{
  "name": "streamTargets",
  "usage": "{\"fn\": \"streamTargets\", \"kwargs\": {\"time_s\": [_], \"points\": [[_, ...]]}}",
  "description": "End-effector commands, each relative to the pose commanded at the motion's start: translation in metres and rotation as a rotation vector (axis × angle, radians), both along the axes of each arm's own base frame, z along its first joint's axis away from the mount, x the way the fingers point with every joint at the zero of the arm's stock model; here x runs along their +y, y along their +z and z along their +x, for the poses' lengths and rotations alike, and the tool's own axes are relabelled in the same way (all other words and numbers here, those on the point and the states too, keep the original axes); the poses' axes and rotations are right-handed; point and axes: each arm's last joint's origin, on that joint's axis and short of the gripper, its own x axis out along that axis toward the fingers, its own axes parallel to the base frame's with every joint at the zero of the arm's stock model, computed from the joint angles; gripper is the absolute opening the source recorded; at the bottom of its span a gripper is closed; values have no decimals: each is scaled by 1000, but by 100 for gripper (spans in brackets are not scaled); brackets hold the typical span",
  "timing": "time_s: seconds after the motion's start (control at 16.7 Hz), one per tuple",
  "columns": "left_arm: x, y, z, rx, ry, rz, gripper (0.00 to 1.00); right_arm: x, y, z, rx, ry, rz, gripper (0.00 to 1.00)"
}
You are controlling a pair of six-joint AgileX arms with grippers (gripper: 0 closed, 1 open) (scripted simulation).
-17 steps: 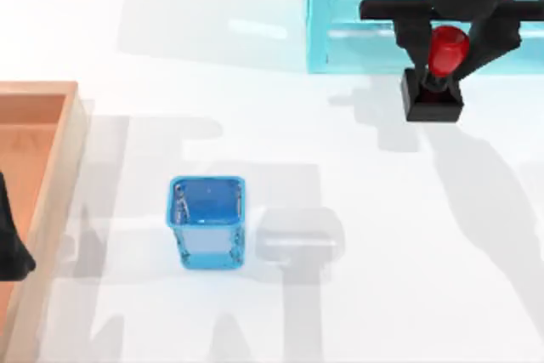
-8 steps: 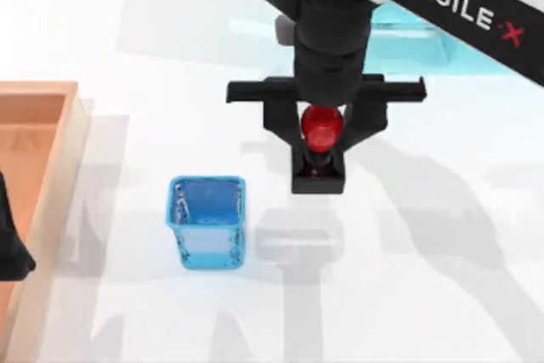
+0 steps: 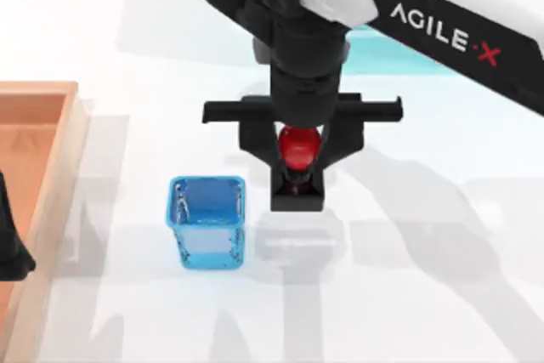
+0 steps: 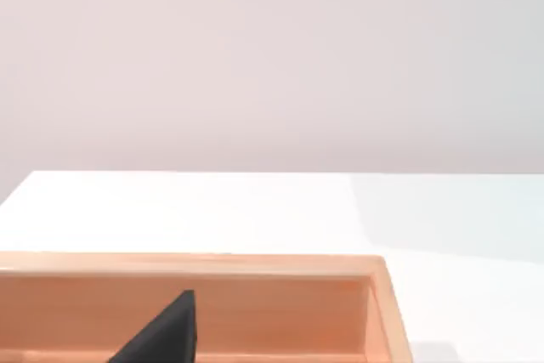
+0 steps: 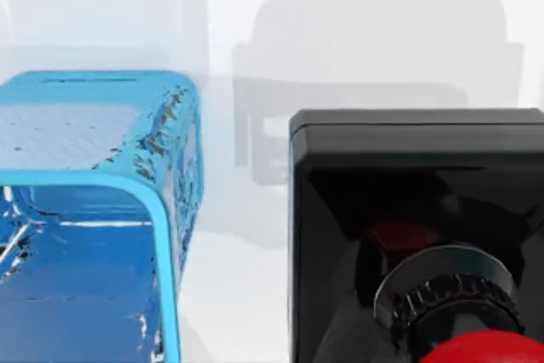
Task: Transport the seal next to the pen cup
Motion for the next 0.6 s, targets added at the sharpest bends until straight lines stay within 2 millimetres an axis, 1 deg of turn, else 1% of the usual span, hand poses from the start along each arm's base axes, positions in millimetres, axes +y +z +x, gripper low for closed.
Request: {"fn": "streamTargets", "kwargs": {"time_s": [0.3, 0.6], "points": [[0, 0, 0, 0, 0, 0, 100, 1, -15, -1, 5, 3, -5, 0], [0, 0, 0, 0, 0, 0, 100, 2, -16, -1, 2, 4, -4, 0]]}}
